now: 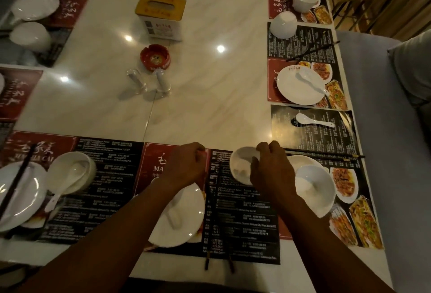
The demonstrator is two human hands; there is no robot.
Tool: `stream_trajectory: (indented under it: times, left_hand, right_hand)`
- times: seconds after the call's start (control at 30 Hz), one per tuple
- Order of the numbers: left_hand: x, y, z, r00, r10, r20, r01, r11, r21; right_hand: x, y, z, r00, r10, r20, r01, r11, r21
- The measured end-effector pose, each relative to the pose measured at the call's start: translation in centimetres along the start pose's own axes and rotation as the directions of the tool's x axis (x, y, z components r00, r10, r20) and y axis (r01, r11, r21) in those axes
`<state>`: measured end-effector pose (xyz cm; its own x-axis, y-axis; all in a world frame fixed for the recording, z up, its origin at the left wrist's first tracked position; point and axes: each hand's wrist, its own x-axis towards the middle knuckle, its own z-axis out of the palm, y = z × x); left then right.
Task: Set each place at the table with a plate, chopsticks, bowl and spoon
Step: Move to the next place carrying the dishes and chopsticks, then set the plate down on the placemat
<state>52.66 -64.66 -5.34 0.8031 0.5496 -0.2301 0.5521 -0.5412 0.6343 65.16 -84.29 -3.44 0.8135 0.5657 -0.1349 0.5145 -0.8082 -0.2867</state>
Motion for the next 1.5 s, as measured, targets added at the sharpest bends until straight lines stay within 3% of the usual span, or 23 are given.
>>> stream_trajectory:
  times: [0.07,0.13,0.23,0.3,0.5,0.73,0.8,0.9,1.0,1.1,1.27,1.5]
  left_hand:
    - [-0.7,-1.9,-1.7,0.999,-0.02,-0.05,0.021,1.0,0.006]
    - [-1.7,-4.1,-3.4,0.994,-0.049,-0.094,0.051,0.998,0.021]
    - [-3.3,-7.5,-5.3,0.989,-0.082,-0.122,0.084,0.996,0.014]
    - [-4.2,-9.6,-6.1,0.988,-0.102,-0.114,0.105,0.994,0.023]
    - [-5.7,-13.2,-7.4,0.991,-0.131,-0.041,0.132,0.991,0.026]
    - [-4.5,-13.4,-7.3,0.998,-0.054,0.038,0.053,0.998,0.035]
    - [-3.9,-12.9,-7.2,0.998,-0.016,0.054,0.015,0.999,0.028]
    - [-2.9,-11.6,-6.8,0.998,0.055,0.04,-0.057,0.998,0.037]
    - [-2.1,-10.2,-6.2,0.992,0.112,0.058,-0.114,0.993,0.033]
    - [-1.6,-9.1,-5.4,0.984,0.149,0.093,-0.152,0.988,0.022]
    - [-1.5,-7.9,-4.3,0.981,0.16,0.111,-0.162,0.987,0.012]
    - [-1.3,-7.7,-4.1,0.984,0.152,0.089,-0.153,0.988,0.005]
  right_hand:
    - [-1.3,-3.0,-0.3,0.994,-0.03,0.104,0.008,0.979,0.202]
    - [-3.2,-6.5,0.9,0.949,-0.115,0.295,0.019,0.951,0.309]
    - [-5.8,-10.8,4.9,0.853,-0.164,0.496,0.01,0.954,0.298]
    - [-7.0,-12.7,7.5,0.829,-0.133,0.543,-0.018,0.964,0.264]
    - [-8.8,-15.6,10.9,0.867,-0.035,0.497,-0.081,0.975,0.209]
    - [-8.7,-14.7,10.2,0.839,0.059,0.541,-0.234,0.936,0.261]
    - [-8.6,-13.9,8.8,0.837,0.101,0.538,-0.32,0.888,0.331]
    - [-8.3,-11.5,4.9,0.85,0.218,0.479,-0.466,0.734,0.493]
    - [-7.9,-7.7,1.2,0.875,0.343,0.341,-0.483,0.67,0.564]
    - [-7.4,-4.1,-0.3,0.831,0.483,0.276,-0.541,0.588,0.601]
    - [-6.5,-1.7,0.5,0.754,0.575,0.317,-0.621,0.468,0.629]
    - [-5.5,-0.7,1.8,0.737,0.602,0.308,-0.64,0.472,0.607]
